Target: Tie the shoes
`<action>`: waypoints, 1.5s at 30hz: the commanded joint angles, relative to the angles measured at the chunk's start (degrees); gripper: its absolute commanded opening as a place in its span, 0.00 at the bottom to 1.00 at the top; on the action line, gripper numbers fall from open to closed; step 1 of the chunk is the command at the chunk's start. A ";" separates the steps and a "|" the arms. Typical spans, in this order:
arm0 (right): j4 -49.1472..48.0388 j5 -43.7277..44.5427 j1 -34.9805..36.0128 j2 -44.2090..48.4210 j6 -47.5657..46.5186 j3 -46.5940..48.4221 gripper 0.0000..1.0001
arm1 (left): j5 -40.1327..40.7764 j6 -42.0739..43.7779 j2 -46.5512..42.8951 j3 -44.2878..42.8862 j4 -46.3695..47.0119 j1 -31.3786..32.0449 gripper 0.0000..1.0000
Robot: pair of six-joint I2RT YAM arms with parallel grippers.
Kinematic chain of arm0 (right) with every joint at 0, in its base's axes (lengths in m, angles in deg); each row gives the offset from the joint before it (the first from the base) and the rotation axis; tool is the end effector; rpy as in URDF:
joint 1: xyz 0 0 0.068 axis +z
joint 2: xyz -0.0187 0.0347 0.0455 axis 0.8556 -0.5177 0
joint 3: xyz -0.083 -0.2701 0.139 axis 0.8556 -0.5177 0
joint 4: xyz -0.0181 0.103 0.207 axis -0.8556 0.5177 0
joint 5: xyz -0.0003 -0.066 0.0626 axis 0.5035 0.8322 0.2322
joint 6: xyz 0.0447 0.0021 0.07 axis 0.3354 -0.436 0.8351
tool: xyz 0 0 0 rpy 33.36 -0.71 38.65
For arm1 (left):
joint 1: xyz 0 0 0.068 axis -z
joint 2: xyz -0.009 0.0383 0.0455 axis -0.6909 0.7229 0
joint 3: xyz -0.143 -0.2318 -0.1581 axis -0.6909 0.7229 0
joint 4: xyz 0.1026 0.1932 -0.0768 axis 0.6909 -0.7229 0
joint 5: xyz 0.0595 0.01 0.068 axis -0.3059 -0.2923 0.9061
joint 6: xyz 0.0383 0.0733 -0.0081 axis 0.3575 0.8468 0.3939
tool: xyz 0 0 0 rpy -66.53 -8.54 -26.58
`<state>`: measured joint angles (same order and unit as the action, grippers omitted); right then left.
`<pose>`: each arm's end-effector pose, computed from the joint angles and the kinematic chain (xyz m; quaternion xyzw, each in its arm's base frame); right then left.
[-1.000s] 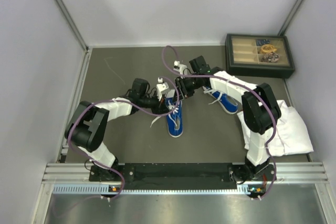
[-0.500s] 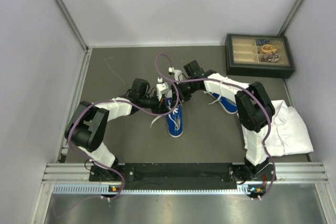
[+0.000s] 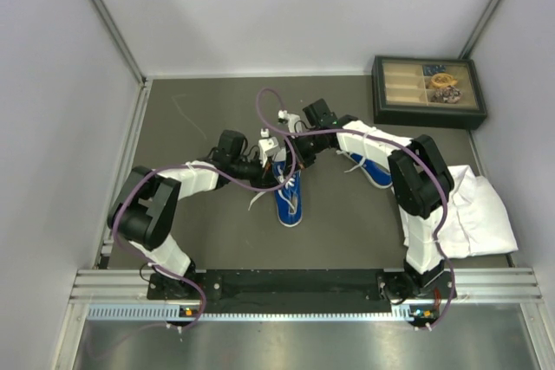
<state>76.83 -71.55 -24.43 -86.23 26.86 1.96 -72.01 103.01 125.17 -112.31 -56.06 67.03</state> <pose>0.3227 0.2783 0.2294 -0.3355 0.8412 0.4004 0.1395 0.2666 -0.1759 0.2156 0.4208 0.7369 -0.4223 0.3187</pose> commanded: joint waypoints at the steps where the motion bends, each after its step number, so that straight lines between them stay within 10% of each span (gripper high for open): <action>1: -3.20 -1.39 0.33 3.34 1.12 0.85 0.00 | -2.41 0.50 1.06 -2.23 -1.21 -0.31 0.00; 25: -5.32 -6.14 -0.03 5.81 2.53 -3.47 0.00 | -0.48 -9.52 0.27 -0.39 12.49 -0.48 0.00; 45: -5.05 -10.00 -4.77 6.60 7.89 0.05 0.24 | -0.57 -2.75 -0.96 0.41 13.90 -0.48 0.00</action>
<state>73.86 -78.78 -27.73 -83.49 32.94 -0.84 -72.56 98.05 126.31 -109.97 -43.52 66.82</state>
